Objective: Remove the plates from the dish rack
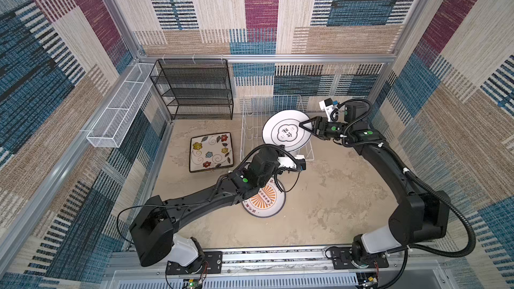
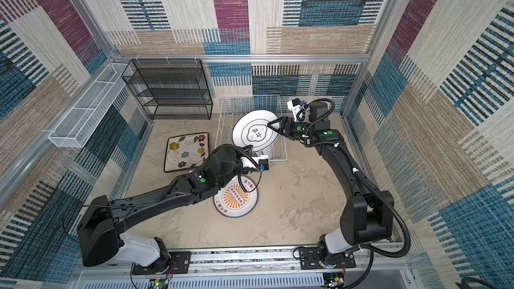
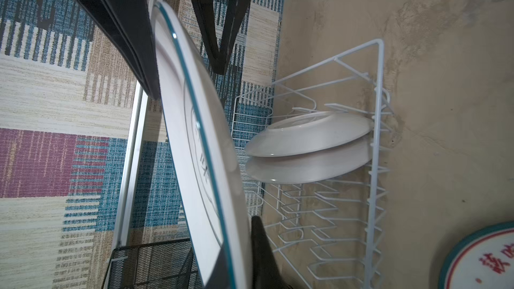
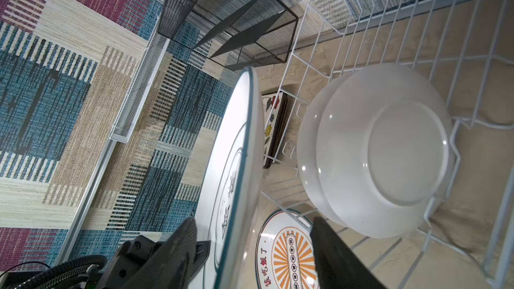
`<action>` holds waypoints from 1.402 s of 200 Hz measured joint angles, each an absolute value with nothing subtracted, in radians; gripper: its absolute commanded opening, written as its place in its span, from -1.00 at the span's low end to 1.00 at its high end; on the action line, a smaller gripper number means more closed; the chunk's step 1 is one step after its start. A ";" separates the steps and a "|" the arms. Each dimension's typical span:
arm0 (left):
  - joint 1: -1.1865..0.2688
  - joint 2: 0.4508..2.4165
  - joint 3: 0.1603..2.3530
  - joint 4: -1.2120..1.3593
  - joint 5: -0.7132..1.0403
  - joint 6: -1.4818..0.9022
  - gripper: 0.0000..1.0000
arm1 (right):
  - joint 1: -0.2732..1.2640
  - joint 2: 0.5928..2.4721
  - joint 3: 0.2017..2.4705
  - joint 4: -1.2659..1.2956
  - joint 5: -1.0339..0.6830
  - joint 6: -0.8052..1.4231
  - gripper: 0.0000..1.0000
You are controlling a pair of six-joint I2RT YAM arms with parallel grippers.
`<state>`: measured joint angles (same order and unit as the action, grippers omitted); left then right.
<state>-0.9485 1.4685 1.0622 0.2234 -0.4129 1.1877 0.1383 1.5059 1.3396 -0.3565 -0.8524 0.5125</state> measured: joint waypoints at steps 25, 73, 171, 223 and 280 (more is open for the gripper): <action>-0.957 1.486 1.052 0.263 -0.419 1.242 -1.00 | 0.144 1.515 1.337 -0.370 -0.846 0.506 -0.02; -0.964 1.502 1.045 0.288 -0.442 1.286 -1.00 | 0.150 1.523 1.337 -0.388 -0.837 0.496 -0.47; -0.964 1.554 1.036 0.377 -0.493 1.315 -0.35 | 0.149 1.515 1.297 -0.329 -0.819 0.592 -1.00; -0.962 1.536 1.029 0.459 -0.517 1.238 0.49 | 0.143 1.503 1.293 -0.303 -0.837 0.598 -1.00; -0.955 1.441 1.021 0.390 -0.487 1.044 0.98 | 0.109 1.453 1.233 -0.207 -0.806 0.665 -1.00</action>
<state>-0.9554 1.4406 1.0206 0.3901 -0.4873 1.0443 0.1093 1.4532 1.2327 -0.2066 -0.8062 0.6655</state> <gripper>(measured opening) 0.994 0.128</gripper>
